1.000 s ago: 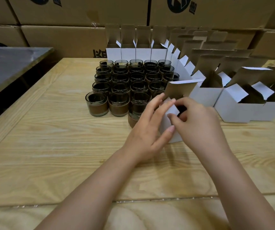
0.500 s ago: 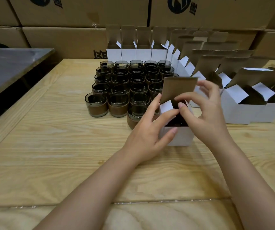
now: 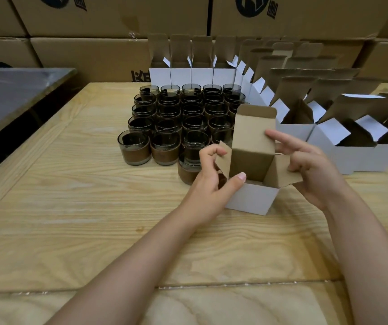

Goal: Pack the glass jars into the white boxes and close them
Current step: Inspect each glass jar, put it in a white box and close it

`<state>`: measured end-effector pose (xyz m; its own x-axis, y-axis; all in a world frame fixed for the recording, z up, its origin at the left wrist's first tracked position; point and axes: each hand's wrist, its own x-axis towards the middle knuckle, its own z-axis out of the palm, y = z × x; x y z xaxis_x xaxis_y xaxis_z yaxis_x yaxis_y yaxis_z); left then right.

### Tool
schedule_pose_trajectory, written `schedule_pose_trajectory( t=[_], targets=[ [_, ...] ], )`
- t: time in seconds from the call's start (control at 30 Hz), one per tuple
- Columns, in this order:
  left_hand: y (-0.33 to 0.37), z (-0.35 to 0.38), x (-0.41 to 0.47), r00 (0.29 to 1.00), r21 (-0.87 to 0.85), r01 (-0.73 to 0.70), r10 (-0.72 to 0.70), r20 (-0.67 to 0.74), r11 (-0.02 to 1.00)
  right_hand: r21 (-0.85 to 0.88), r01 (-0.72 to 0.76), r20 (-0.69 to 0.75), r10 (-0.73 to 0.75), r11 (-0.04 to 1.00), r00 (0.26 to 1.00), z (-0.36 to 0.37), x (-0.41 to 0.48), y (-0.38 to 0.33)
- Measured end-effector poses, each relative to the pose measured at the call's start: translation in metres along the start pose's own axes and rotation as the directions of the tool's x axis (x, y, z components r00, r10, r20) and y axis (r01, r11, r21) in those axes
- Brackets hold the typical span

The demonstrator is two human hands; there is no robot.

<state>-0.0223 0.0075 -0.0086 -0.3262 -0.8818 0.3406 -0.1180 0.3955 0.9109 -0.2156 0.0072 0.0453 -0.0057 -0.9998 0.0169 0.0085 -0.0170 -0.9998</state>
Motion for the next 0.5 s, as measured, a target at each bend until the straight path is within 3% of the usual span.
schedule_pose_trajectory(
  t=[0.13, 0.23, 0.33, 0.4, 0.43, 0.5],
  targets=[
    [0.001, 0.0, 0.002, 0.999, -0.108, 0.041, -0.037, 0.039, 0.993, -0.008, -0.054, 0.03, 0.054, 0.998, 0.998, -0.001, -0.001, 0.0],
    [0.001, 0.001, 0.0, 0.996, -0.06, 0.033, -0.028, 0.082, 0.998, -0.065, -0.062, 0.042, 0.065, 0.996, 0.997, 0.0, -0.003, -0.004],
    [0.0, 0.005, -0.002, 0.996, 0.067, 0.018, -0.024, 0.089, 0.998, -0.277, 0.008, -0.023, -0.015, 0.961, 1.0, 0.003, -0.004, -0.012],
    [-0.001, 0.005, -0.001, 0.997, 0.105, 0.029, -0.036, 0.07, 0.994, -0.593, 0.113, -0.06, -0.183, 0.797, 0.981, 0.006, -0.006, -0.02],
    [-0.002, 0.003, 0.0, 0.997, 0.116, 0.036, -0.044, 0.062, 0.993, -0.758, 0.153, -0.063, -0.305, 0.634, 0.95, 0.009, -0.008, -0.025],
    [-0.001, 0.001, 0.001, 0.997, 0.14, 0.044, -0.051, 0.049, 0.989, -0.9, 0.229, -0.013, -0.55, 0.37, 0.835, 0.022, -0.014, -0.039]
  ],
)
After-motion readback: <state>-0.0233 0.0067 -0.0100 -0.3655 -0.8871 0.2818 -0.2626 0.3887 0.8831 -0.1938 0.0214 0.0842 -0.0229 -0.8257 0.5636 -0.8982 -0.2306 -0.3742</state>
